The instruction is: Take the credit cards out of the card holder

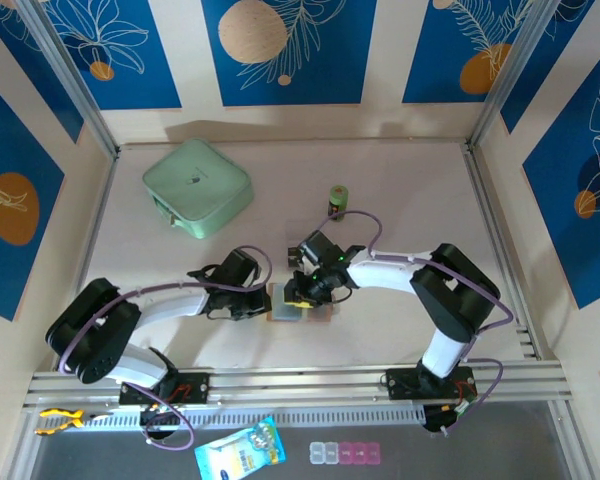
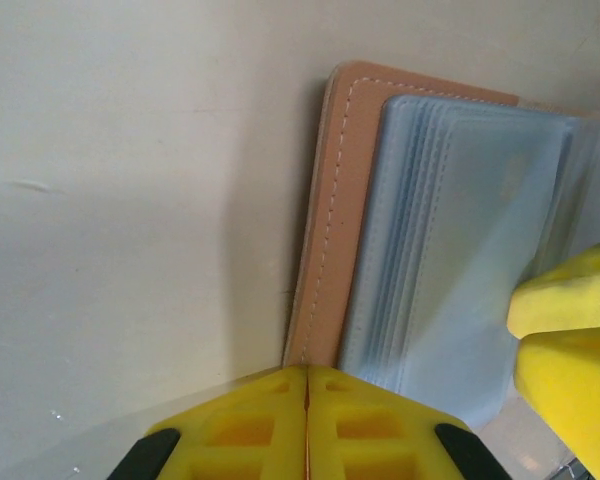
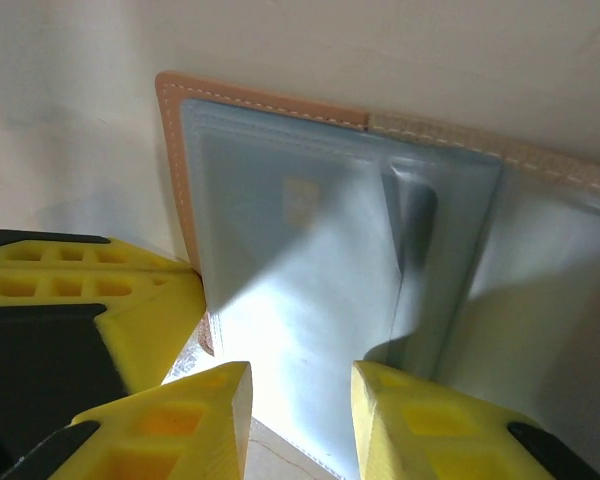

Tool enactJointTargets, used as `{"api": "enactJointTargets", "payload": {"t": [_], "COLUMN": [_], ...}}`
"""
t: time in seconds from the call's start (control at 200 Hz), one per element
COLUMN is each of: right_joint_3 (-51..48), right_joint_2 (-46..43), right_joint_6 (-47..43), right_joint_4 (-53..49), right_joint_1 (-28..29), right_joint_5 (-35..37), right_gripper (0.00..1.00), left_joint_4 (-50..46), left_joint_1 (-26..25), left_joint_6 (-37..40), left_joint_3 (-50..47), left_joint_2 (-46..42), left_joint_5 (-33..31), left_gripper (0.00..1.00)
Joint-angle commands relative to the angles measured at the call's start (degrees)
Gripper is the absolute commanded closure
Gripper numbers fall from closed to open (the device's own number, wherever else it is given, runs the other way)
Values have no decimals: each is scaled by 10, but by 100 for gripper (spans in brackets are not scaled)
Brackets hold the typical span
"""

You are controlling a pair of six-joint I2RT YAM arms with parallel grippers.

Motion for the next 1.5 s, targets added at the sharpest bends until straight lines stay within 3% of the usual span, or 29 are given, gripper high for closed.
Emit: {"api": "enactJointTargets", "payload": {"t": [0.0, 0.585, 0.84, 1.12, 1.496], "right_joint_3": [15, -2, -29, -58, -85], "right_joint_2": [1, -12, -26, -39, -50], "right_joint_6": [-10, -19, -14, -7, -2], "right_joint_4": [-45, -61, -27, 13, 44], "right_joint_1": [6, 3, -6, -18, -34], "right_joint_5": [21, 38, 20, 1, -20], "right_gripper": [67, 67, 69, 73, 76], "left_joint_4": [-18, -48, 10, 32, 47], "left_joint_1": [2, 2, 0, -9, -29], "left_joint_6": [-6, 1, -31, -35, -45], "left_joint_3": [-13, 22, 33, 55, 81], "left_joint_2": [-4, -43, -52, -11, 59], "left_joint_5": [-3, -4, 32, 49, 60], "left_gripper": [92, 91, 88, 76, 77]}}
